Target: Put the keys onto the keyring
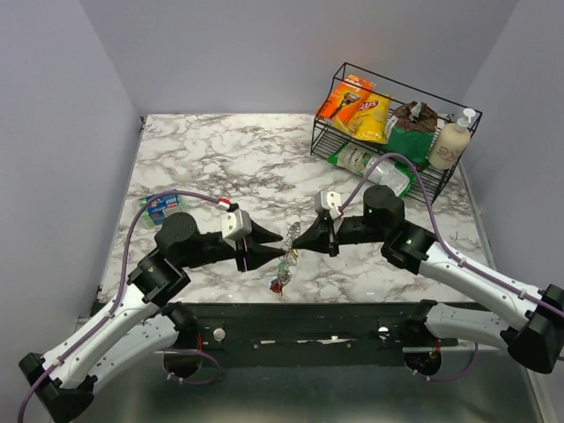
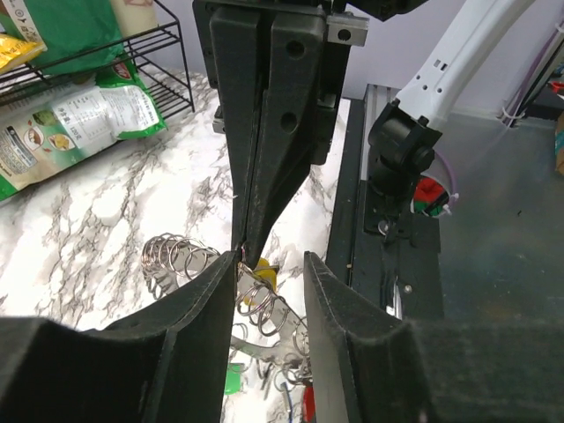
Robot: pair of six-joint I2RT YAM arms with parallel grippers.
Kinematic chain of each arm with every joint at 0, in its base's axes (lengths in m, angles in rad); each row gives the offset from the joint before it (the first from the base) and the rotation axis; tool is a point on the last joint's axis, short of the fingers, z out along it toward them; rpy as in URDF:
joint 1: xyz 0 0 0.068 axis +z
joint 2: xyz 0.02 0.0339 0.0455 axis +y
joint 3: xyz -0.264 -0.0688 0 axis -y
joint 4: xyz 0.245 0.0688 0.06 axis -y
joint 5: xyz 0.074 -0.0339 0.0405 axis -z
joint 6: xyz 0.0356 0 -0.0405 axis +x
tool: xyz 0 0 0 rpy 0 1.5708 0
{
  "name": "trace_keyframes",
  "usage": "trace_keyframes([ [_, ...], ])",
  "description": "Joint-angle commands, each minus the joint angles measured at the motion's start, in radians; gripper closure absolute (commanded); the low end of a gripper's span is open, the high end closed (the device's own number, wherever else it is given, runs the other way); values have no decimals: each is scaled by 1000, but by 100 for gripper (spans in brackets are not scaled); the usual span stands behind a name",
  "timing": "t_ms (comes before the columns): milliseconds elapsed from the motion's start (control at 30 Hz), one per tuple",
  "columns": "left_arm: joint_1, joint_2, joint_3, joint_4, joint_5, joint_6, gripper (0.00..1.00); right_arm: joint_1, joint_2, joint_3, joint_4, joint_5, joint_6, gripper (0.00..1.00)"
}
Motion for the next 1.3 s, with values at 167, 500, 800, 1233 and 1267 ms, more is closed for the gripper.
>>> trace_keyframes([
  [167, -6, 114, 186, -323, 5, 164, 53, -5, 33, 114, -163, -21, -75, 100],
  [500, -6, 283, 343, -566, 22, 296, 53, -5, 85, 148, -286, -93, -121, 100],
  [800, -6, 392, 394, -610, 123, 375, 54, -3, 89, 128, -286, -104, -113, 100],
  [1233, -6, 438, 392, -573, 172, 392, 69, -3, 91, 132, -286, -93, -113, 100],
  [1267, -6, 441, 394, -576, 174, 393, 71, -5, 92, 132, -286, -86, -112, 100],
])
